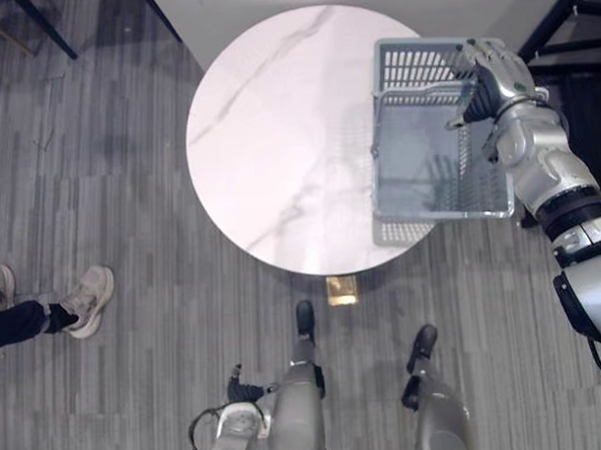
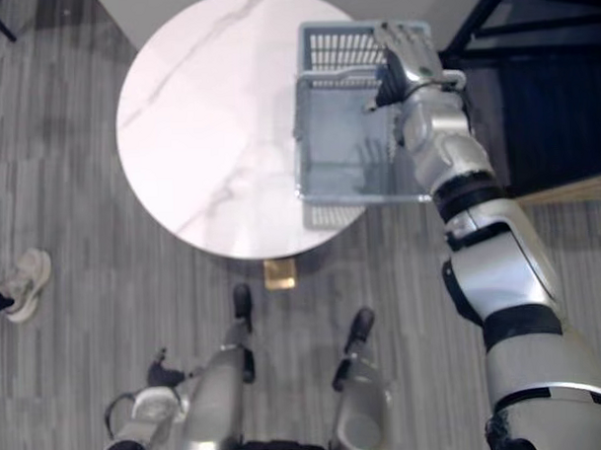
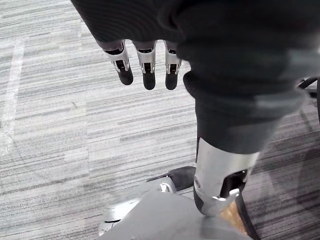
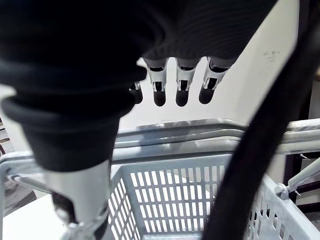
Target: Pick vegetable in the basket
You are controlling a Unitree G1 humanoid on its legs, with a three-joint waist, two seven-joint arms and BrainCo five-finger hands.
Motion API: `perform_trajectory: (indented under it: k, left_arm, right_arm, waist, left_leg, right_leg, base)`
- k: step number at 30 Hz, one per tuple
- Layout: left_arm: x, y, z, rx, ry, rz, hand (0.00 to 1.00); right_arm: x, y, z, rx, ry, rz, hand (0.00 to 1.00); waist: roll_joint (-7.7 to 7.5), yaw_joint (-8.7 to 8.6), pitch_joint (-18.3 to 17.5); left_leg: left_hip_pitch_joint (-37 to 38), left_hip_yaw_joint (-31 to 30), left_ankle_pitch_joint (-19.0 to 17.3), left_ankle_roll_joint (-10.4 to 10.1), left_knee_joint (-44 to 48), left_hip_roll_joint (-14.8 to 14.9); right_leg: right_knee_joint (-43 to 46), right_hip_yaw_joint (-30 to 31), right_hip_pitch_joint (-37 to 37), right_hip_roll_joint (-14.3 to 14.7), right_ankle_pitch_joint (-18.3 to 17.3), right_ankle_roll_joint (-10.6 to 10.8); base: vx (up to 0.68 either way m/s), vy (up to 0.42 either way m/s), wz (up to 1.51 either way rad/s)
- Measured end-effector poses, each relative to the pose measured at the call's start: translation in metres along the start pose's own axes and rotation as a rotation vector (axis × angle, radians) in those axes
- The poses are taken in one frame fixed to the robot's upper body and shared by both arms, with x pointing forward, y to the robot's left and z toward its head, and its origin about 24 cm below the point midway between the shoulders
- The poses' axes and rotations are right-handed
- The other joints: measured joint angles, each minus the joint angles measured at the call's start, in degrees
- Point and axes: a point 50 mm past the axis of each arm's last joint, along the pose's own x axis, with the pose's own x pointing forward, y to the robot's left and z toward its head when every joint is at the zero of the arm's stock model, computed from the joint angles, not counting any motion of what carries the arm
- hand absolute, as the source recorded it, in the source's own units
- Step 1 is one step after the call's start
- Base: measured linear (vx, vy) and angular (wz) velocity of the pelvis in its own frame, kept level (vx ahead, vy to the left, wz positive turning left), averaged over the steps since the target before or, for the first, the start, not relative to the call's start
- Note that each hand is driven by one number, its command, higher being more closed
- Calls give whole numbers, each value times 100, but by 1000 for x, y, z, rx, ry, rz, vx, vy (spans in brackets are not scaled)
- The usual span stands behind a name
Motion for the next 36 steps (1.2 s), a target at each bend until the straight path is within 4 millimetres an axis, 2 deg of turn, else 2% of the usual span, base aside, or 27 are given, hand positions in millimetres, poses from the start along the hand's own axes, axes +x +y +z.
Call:
perform_trajectory:
  k: [8,13,14,23,36]
  left_arm:
    - [2,0,9,7,-42,-8,0]
    - [3,-1,15,2,-58,-9,0]
    - [3,-1,16,-1,-65,-9,0]
    - [2,-4,22,1,-92,-21,0]
    - [1,-7,22,-16,-85,-31,0]
  right_arm:
    - [1,-3,-11,21,61,-14,0]
    - [-1,-2,-27,30,139,0,0]
    - [-1,-2,-28,27,143,-1,100]
    - [-2,-6,-34,-13,150,-30,100]
    - [-7,3,-43,9,185,-14,100]
  waist:
    - [22,-27,39]
    - [41,-27,72]
    - [47,-36,75]
    - [141,-63,124]
    - [222,-49,131]
  left_leg:
    - [-103,-29,5,5,-27,-5]
    - [-211,-99,54,7,-2,-9]
    - [-211,-97,54,7,-2,-12]
    - [-210,-87,56,8,-4,-11]
    - [-194,-93,59,12,-1,-36]
  right_leg:
    - [31,-16,-103,-9,-2,1]
    - [62,-49,-189,-16,-1,0]
    - [61,-48,-192,-20,-1,0]
    - [67,-28,-205,-21,-1,1]
    - [77,-29,-189,-46,0,2]
  base:
    - [0,0,0]
    - [0,-13,3]
    - [0,0,0]
    - [0,0,0]
    - [0,0,0]
